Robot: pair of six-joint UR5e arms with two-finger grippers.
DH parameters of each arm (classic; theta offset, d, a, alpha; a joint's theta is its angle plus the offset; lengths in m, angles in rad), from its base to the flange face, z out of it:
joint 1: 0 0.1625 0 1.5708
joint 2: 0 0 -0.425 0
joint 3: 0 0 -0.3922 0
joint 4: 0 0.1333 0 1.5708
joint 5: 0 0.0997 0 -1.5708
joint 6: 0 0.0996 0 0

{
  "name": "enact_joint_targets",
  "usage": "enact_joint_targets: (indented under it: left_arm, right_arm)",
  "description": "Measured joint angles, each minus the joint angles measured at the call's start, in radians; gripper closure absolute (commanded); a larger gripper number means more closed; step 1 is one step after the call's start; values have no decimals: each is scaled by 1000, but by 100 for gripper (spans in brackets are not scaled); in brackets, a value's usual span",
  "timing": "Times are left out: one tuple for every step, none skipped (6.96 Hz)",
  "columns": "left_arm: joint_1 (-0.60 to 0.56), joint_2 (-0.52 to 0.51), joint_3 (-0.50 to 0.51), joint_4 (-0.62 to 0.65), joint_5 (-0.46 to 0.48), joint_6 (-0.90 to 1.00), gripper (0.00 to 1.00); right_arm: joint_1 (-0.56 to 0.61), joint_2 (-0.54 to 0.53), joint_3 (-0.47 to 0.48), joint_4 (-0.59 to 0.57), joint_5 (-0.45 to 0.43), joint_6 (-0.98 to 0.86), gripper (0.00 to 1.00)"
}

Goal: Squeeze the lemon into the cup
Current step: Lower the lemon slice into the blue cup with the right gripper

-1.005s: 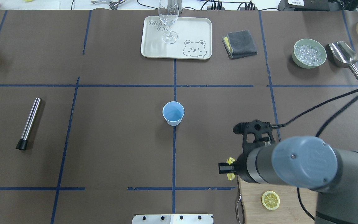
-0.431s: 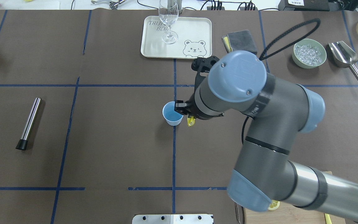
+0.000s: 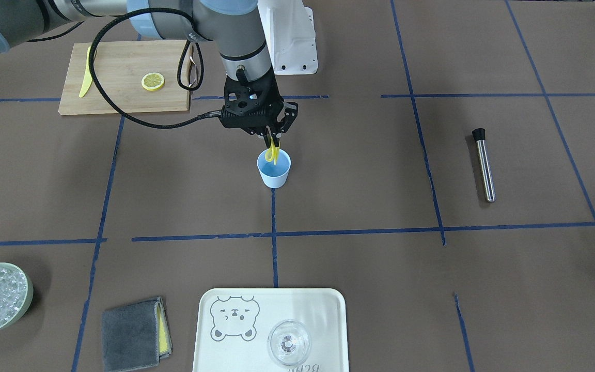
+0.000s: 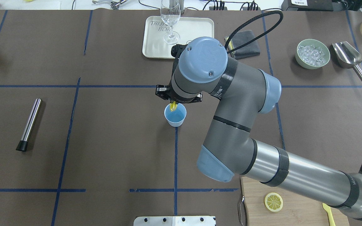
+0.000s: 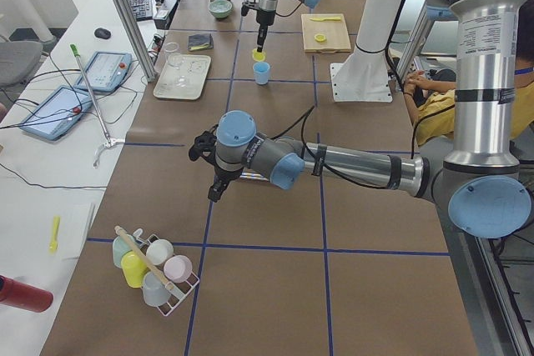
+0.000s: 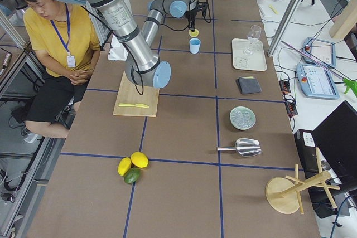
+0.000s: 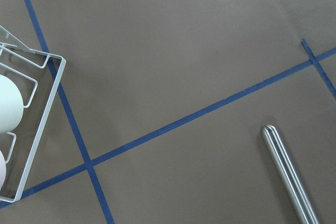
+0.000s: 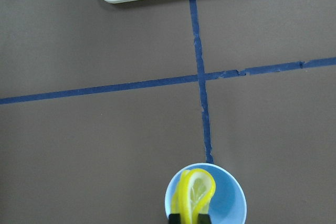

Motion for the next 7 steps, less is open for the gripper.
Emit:
enact_joint_targets:
  left_arm:
    - [0, 0, -3, 0, 0, -1, 0]
    - [-1, -1, -5, 0, 0, -1, 0]
    - [-1, -1, -10, 0, 0, -2, 0]
    - [-2, 0, -17, 0, 0, -3, 0]
    - [-3, 0, -22, 0, 0, -4, 0]
    - [-3, 1, -25, 1, 0, -4, 0]
    - [-3, 4, -28, 1, 0, -4, 0]
  right_arm:
    - [0, 3, -24, 13, 1, -1, 100]
    - [-3, 3, -43, 19, 2, -2, 100]
    - [-10, 3, -54, 21, 3, -1, 100]
    - [-19, 3, -61, 22, 3, 0, 100]
    - [-27, 2, -65, 22, 2, 1, 100]
    - [-32, 1, -71, 22, 2, 1, 100]
    - [-34, 2, -80, 22, 2, 1, 100]
